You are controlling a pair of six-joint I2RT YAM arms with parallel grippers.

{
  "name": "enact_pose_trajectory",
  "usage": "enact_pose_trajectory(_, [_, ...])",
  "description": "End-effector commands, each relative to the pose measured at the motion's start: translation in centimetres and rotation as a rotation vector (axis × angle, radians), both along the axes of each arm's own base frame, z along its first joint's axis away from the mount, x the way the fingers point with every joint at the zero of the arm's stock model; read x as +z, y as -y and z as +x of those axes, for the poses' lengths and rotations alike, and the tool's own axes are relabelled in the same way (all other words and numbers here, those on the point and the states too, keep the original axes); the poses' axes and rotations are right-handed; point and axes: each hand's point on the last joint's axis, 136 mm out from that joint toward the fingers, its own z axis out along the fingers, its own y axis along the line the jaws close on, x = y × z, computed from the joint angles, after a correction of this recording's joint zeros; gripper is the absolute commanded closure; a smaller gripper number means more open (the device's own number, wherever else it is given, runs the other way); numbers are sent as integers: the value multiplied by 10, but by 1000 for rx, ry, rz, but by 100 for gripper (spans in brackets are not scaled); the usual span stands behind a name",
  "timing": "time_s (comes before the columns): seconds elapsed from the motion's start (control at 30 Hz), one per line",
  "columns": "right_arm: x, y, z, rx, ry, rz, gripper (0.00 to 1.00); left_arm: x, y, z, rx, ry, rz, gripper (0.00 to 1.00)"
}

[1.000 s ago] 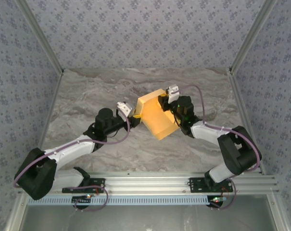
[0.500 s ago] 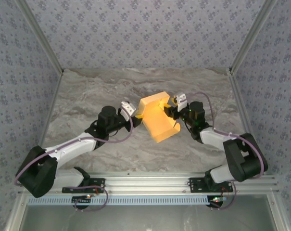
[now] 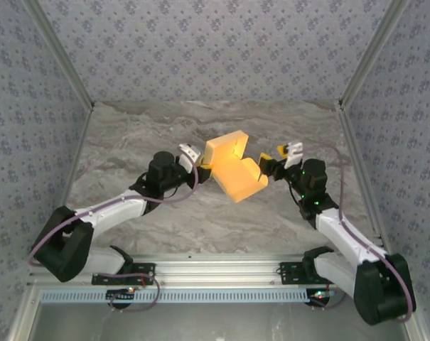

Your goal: Fold the paper box

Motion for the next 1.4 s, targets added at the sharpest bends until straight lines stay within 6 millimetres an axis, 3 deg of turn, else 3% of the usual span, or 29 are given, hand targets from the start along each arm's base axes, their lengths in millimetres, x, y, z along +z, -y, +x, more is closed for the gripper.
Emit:
enact_pose_trajectory(0.0, [-6,37,-5,-305,-341,417,27,31,-10,27,150,47,-81,62])
enact_pose_trajectory(0.2, [-16,-12,-26,-218,-644,832,31,45,-20,41,254,94,-155,62])
enact_pose_trajectory(0.37, [-27,-48,-33,-206,-806,900,29,51,-22,44,274,101,-192,62])
enact_pose_trajectory(0.43, [-18,-69,-26,-103,-805,946,29,52,-22,44,277,97,-204,62])
enact_pose_trajectory(0.5, [-20,-86,-20,-50,-867,1003,28,53,-23,45,286,92,-224,62])
enact_pose_trajectory(0.6, [-19,-99,-13,-29,-879,1000,28,53,-25,46,301,78,-246,61])
enact_pose_trajectory(0.77, [-11,-103,-3,-29,-848,986,42,54,-25,43,299,66,-274,61])
enact_pose_trajectory(0.87, [-5,-101,0,-28,-817,966,65,53,-27,42,305,63,-274,61])
enact_pose_trajectory(0.97, [-4,-100,2,-34,-802,932,81,51,-28,41,307,55,-277,60])
enact_pose_trajectory(1.03, [-8,-98,1,-51,-812,893,100,50,-31,41,325,41,-285,57])
enact_pose_trajectory(1.13, [-18,-90,0,-88,-829,802,100,48,-43,44,405,7,-300,38])
enact_pose_trajectory(1.2, [-21,-82,0,-97,-823,721,100,48,-51,43,440,-6,-310,1])
enact_pose_trajectory(1.37, [-28,-57,6,-97,-764,425,100,42,-70,30,499,-86,-277,1])
